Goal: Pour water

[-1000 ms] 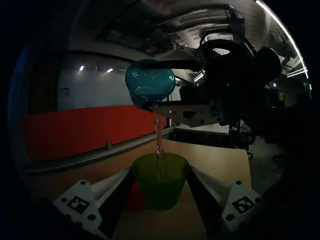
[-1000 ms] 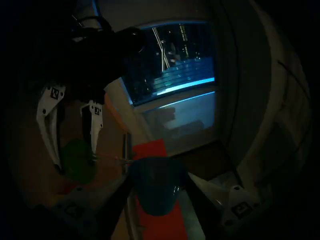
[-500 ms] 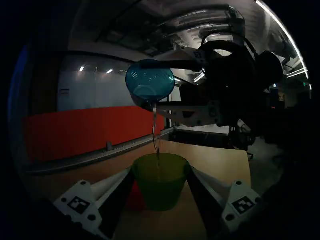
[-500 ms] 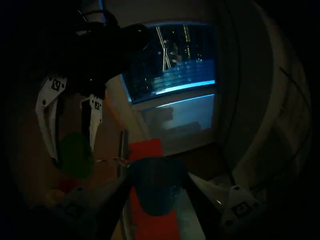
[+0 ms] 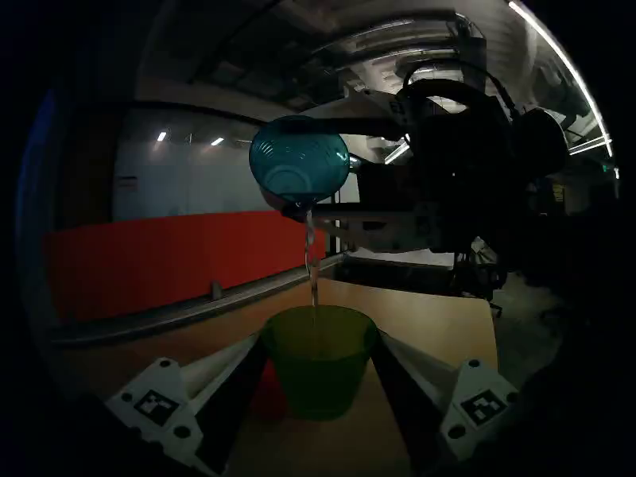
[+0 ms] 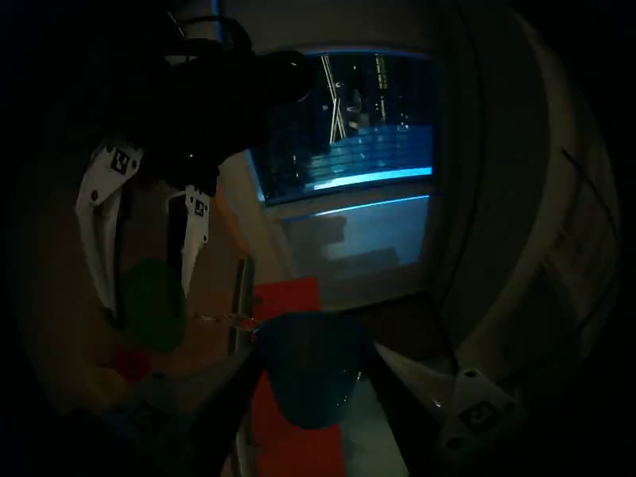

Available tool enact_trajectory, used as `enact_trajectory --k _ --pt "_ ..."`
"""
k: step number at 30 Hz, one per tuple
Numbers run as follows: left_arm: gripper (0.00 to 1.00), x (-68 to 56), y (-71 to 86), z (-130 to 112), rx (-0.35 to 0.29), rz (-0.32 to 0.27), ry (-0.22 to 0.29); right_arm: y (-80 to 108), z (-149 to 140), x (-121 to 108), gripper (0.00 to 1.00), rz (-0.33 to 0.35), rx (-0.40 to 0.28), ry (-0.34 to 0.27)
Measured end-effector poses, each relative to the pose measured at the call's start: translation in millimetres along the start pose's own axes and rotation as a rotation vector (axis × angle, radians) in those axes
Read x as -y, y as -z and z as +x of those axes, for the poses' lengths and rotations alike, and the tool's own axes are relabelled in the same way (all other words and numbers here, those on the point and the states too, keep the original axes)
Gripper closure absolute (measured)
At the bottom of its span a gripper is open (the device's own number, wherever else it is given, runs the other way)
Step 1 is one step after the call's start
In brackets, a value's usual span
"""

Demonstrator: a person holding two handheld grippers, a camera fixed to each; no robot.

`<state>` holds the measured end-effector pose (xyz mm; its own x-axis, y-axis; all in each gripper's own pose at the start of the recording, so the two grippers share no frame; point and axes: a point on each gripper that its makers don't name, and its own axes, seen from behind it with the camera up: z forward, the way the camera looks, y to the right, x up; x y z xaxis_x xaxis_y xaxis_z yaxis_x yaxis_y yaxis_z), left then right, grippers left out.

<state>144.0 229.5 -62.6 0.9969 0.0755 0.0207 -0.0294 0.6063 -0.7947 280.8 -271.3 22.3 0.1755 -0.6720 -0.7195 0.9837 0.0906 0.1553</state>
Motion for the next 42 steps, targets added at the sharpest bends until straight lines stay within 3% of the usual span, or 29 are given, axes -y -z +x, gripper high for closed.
enact_trajectory --k 42 --pt "0.13 -1.8 -1.9 3.1 -0.002 -0.002 -0.007 -1.9 33.5 5.9 0.11 -0.015 0.003 0.251"
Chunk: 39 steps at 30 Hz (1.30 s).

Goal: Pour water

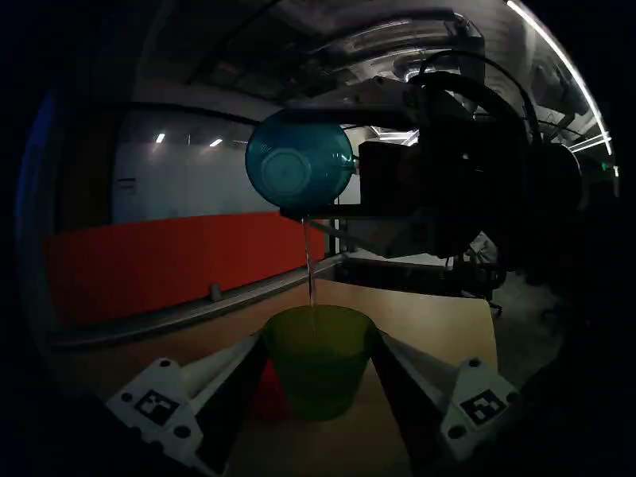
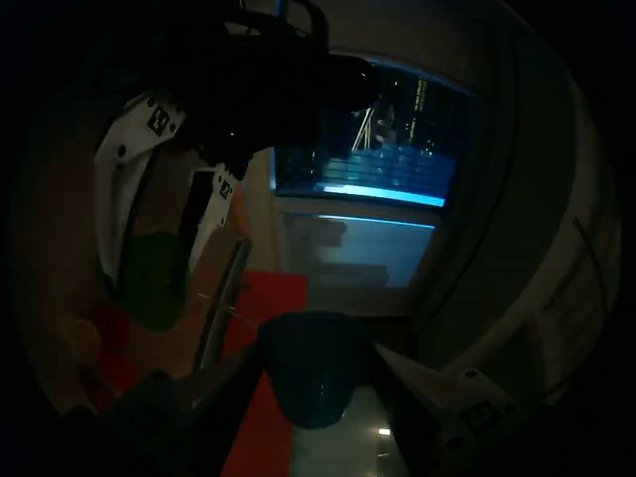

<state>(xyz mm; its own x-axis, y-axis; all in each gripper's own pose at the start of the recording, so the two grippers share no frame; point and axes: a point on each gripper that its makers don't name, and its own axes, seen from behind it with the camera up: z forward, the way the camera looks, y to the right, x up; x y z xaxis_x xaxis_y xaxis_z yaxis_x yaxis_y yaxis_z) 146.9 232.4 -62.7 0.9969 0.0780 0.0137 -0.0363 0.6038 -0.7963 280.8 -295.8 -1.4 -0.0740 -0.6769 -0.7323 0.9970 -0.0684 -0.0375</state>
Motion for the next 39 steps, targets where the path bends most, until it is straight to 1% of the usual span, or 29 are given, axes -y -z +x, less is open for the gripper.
enact_trajectory --k 6,12,16,19,25,31,36,39 --pt "0.13 -0.5 0.1 -1.0 0.002 0.001 -0.002 -0.4 2.3 3.1 0.11 0.009 -0.002 -0.006" --pt "0.13 -0.9 0.9 0.3 0.001 0.0 -0.002 0.7 -0.1 0.3 0.11 0.004 -0.006 -0.03" --pt "0.13 -1.2 1.2 1.2 0.0 0.002 -0.004 2.8 -4.0 -2.4 0.11 -0.001 -0.011 -0.071" --pt "0.13 -1.3 1.2 2.6 -0.001 0.003 -0.007 5.0 -8.1 -4.8 0.11 -0.005 -0.015 -0.113" --pt "0.13 -1.5 1.1 4.7 -0.006 0.003 -0.009 11.1 -16.6 -10.0 0.11 -0.01 -0.027 -0.248" --pt "0.13 -2.0 1.3 5.6 -0.007 0.004 -0.016 17.2 -20.1 -12.4 0.11 -0.011 -0.04 -0.418" --pt "0.13 -1.7 2.1 6.8 -0.01 0.006 -0.016 20.9 -14.8 -11.0 0.11 0.004 -0.055 -0.595" --pt "0.13 -0.6 2.5 7.0 -0.01 0.009 -0.017 22.8 -8.1 -9.4 0.11 0.018 -0.064 -0.723"
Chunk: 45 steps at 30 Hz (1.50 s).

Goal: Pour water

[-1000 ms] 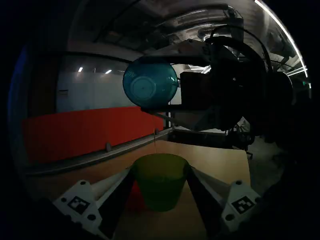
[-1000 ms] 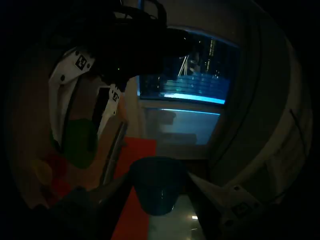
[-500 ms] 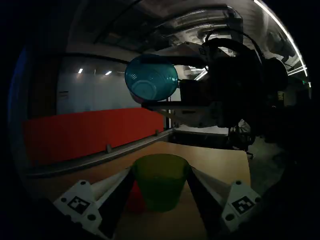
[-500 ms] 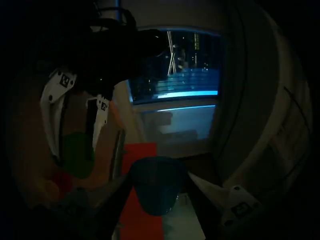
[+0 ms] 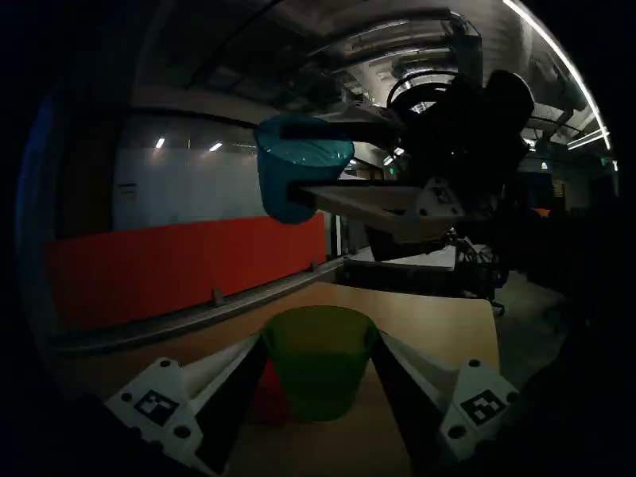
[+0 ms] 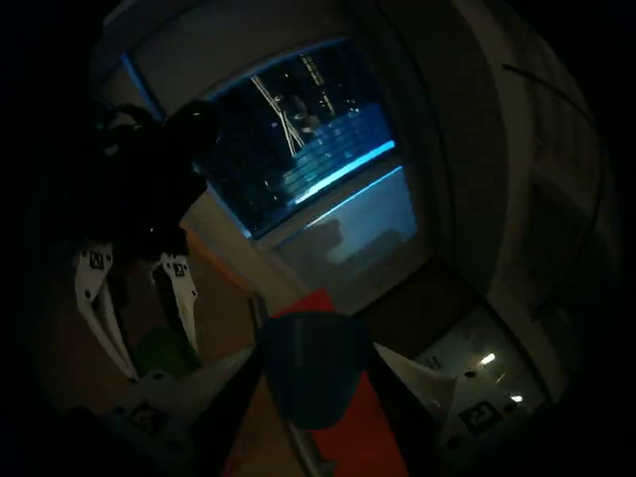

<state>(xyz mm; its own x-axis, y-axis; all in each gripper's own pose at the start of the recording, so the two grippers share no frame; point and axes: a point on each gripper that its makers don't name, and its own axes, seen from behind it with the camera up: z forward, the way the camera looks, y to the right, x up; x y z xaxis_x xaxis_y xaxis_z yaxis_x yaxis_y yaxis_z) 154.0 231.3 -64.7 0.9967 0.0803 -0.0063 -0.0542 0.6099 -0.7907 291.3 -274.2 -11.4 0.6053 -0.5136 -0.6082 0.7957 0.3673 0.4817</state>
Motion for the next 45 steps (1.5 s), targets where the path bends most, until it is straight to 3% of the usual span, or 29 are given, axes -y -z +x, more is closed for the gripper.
enact_trajectory --k 11,14,18,24,33,45 --pt "0.13 3.9 1.9 4.3 -0.007 0.007 -0.007 0.5 21.4 10.4 0.11 0.075 -0.031 -0.574" --pt "0.13 5.9 2.0 5.2 -0.008 0.012 -0.009 1.1 25.0 11.9 0.11 0.09 -0.042 -0.683" --pt "0.13 7.8 1.7 6.8 -0.011 0.017 -0.01 2.3 28.2 12.5 0.1 0.102 -0.05 -0.784" --pt "0.13 10.3 2.0 6.7 -0.012 0.023 -0.01 4.7 29.4 12.4 0.1 0.106 -0.056 -0.833" --pt "0.13 22.8 4.2 4.2 -0.004 0.051 -0.011 12.8 23.0 14.7 0.1 0.099 -0.04 -0.82" --pt "0.13 52.7 6.8 -12.8 0.024 0.117 0.01 42.9 -5.1 13.4 0.09 0.056 -0.016 -0.831"
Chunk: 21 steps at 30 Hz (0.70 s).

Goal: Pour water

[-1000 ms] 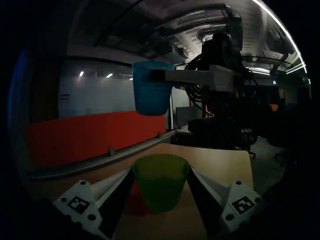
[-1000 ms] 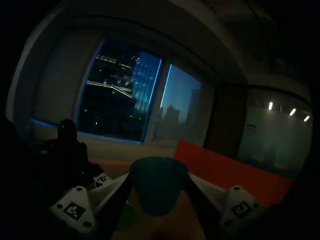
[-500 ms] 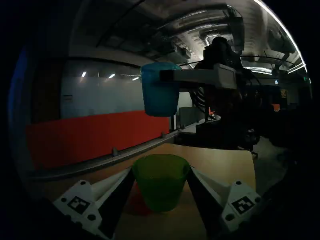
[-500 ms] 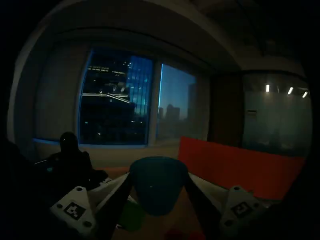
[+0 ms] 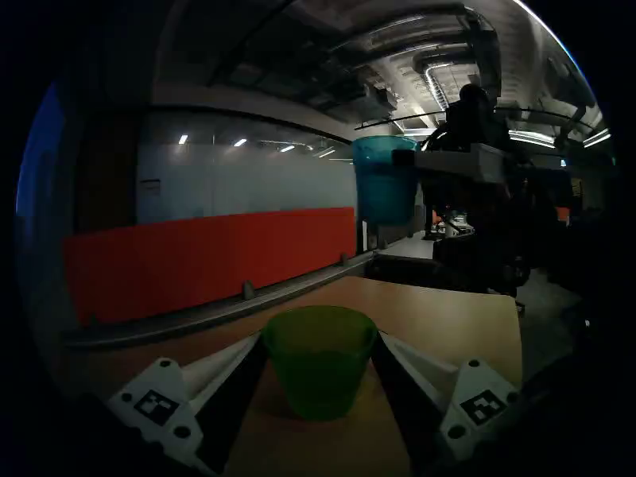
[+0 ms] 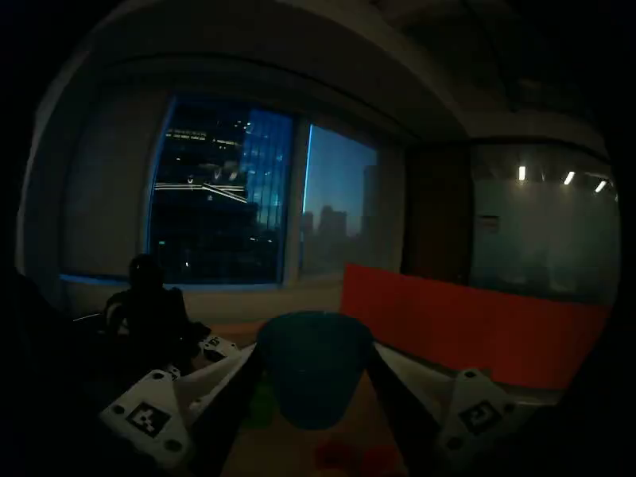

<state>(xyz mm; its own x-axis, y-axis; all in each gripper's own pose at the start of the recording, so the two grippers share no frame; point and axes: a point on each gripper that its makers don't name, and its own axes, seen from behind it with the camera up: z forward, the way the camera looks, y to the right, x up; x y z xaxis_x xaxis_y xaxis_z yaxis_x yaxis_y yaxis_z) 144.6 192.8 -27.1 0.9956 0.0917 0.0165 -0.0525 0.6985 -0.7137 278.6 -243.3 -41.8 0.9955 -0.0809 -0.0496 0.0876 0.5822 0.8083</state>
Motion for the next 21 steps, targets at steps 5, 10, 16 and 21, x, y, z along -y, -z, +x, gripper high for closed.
enact_trajectory --k 5,10,16,21 --pt "0.13 9.6 -0.3 -4.4 0.007 0.017 0.004 14.4 -7.4 -5.4 0.09 -0.017 0.009 -0.009" --pt "0.13 16.4 -1.7 -8.4 0.016 0.031 0.004 25.8 -12.9 -11.9 0.09 -0.03 0.014 -0.019" --pt "0.13 21.9 -5.0 -11.5 0.026 0.04 0.007 34.6 -22.9 -19.0 0.09 -0.042 0.02 -0.025" --pt "0.13 23.8 -7.2 -17.1 0.046 0.038 0.007 39.7 -37.8 -21.2 0.08 -0.044 0.036 -0.026"
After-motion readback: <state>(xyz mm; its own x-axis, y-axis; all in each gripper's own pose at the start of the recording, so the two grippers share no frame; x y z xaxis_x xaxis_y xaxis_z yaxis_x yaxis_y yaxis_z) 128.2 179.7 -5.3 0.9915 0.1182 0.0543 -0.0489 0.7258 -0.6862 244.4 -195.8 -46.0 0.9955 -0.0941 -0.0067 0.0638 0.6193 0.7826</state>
